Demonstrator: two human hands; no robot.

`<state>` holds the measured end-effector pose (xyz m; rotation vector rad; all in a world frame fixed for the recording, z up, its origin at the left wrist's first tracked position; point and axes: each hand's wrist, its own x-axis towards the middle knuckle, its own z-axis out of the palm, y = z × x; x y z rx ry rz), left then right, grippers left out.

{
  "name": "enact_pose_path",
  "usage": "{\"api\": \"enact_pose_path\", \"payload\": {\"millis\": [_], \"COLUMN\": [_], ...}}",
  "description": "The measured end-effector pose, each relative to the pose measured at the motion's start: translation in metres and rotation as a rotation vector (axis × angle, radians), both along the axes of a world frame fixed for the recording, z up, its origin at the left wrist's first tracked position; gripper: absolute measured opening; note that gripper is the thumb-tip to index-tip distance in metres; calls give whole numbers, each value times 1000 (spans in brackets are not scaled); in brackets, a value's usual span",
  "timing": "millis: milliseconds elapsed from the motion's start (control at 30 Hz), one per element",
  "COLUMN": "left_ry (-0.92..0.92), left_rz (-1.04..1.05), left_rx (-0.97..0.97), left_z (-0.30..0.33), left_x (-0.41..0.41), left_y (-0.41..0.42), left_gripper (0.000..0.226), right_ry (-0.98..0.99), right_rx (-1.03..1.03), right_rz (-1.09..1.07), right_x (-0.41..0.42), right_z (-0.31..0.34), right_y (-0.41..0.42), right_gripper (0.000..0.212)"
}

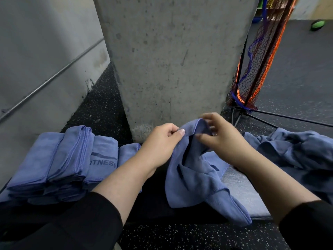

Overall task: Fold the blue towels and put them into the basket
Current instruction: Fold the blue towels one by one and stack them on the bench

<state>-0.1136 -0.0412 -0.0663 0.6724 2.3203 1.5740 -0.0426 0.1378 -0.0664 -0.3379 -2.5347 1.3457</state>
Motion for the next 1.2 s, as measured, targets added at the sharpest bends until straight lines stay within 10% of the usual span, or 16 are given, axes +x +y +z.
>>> {"api": "enact_pose_path", "payload": {"millis": [100, 200, 500, 733, 967, 1200], "left_ry": [-79, -138, 0, -64, 253, -249], "left_rz": [-23, -1, -43, -99, -21, 196], "left_rx": [93, 157, -263, -19, -553, 268], "left_z": [2, 3, -2, 23, 24, 26], "left_x": [3, 3, 10, 14, 6, 16], "left_y": [4, 9, 3, -17, -57, -73], "left_gripper": [21, 21, 28, 13, 36, 24], "right_ry": [-20, 21, 154, 117, 144, 109], "right_rx": [102, 122, 86, 69, 17, -130], "right_rz": [169, 102, -223, -308, -412, -482], "right_x": [2, 0, 3, 22, 53, 82], "right_z": [-3, -4, 16, 32, 54, 47], "right_y": [-4, -6, 11, 14, 32, 46], "right_gripper": [64, 10, 42, 44, 42, 34]}}
